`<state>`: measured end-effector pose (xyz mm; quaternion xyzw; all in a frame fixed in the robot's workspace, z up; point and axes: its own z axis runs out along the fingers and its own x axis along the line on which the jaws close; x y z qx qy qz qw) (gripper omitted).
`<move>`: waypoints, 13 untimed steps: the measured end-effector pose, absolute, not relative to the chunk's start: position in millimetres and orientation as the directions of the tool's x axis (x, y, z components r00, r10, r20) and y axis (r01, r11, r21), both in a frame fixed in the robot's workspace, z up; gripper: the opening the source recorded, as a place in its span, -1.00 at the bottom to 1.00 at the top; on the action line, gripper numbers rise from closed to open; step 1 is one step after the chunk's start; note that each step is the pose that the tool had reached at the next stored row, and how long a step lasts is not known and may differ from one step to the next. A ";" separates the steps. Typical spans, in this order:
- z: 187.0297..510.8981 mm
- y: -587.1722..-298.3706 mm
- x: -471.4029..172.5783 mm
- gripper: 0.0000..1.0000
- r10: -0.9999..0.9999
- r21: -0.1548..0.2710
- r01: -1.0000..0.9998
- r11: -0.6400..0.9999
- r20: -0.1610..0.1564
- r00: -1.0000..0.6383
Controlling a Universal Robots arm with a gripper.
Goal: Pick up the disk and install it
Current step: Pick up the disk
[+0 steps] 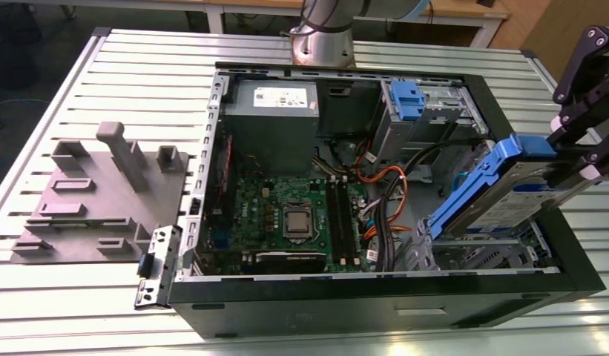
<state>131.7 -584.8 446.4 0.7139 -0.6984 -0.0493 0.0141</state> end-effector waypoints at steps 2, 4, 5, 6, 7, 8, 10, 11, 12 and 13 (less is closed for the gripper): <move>446.3 -584.8 131.7 -0.30 -0.999 0.089 -0.996 -0.024 -0.051 0.020; 445.8 -584.8 131.7 -0.30 -0.999 0.089 -0.996 -0.024 -0.051 0.020; 444.7 -584.8 131.7 -0.30 -0.999 0.089 -0.996 -0.024 -0.051 0.020; 443.3 -584.8 131.7 -0.30 -0.999 0.089 -0.996 -0.024 -0.051 0.020; 441.6 -584.8 131.7 -0.30 -0.999 0.089 -0.996 -0.024 -0.051 0.020; 439.7 -584.8 131.7 -0.30 -0.999 0.089 -0.996 -0.024 -0.051 0.020; 436.2 -584.8 131.7 -0.30 -0.999 0.089 -0.996 -0.024 -0.051 0.020; 434.4 -584.8 131.7 -0.30 -0.999 0.089 -0.996 -0.024 -0.051 0.020; 432.6 -584.8 131.7 -0.30 -0.999 0.089 -0.996 -0.024 -0.051 0.020; 430.7 -584.8 131.7 -0.30 -0.999 0.089 -0.996 -0.024 -0.051 0.020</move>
